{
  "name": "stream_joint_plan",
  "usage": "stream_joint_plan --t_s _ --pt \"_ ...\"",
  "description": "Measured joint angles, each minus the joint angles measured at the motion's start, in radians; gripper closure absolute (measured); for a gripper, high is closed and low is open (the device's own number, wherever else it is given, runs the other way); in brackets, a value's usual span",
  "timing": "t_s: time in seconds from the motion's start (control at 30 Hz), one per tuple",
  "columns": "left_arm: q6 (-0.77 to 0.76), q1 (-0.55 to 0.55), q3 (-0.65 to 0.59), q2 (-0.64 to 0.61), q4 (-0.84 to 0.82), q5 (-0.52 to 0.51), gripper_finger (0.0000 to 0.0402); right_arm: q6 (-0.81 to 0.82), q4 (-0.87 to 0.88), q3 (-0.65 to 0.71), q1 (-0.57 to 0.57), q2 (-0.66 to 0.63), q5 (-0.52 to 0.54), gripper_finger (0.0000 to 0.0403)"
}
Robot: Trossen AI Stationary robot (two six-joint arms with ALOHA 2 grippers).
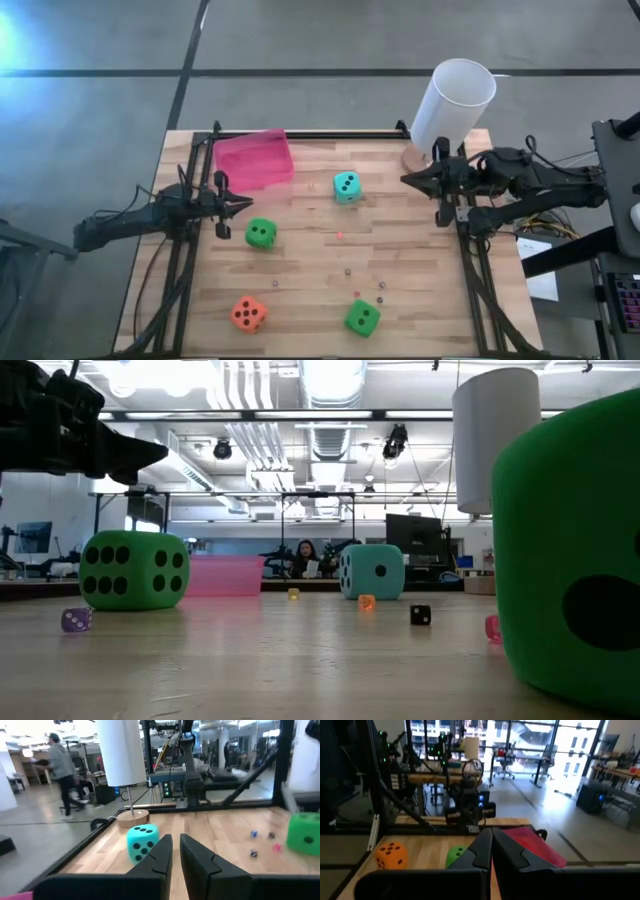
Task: Pick & Place Dice
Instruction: Put the top big green dice into the red bin
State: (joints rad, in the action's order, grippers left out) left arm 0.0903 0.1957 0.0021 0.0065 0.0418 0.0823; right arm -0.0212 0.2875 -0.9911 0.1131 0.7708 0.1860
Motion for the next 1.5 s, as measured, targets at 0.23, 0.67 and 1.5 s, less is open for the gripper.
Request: stream_joint_plan --t_s 0.23,0.67,1.5 --pt "-0.237 -0.001 0.000 0.000 0.149 0.023 0.0361 -0.013 0.031 -0.028 0.000 0.008 0.000 0.0394" --pt "-0.091 -0.002 0.379 0.143 -0.276 0.049 0.0361 -0.033 0.031 -0.011 0.000 0.005 0.000 0.0394" --pt "0.007 -0.062 1.062 0.844 -0.885 0.151 0.0361 -0.050 0.056 -0.009 0.000 0.002 -0.002 0.0394"
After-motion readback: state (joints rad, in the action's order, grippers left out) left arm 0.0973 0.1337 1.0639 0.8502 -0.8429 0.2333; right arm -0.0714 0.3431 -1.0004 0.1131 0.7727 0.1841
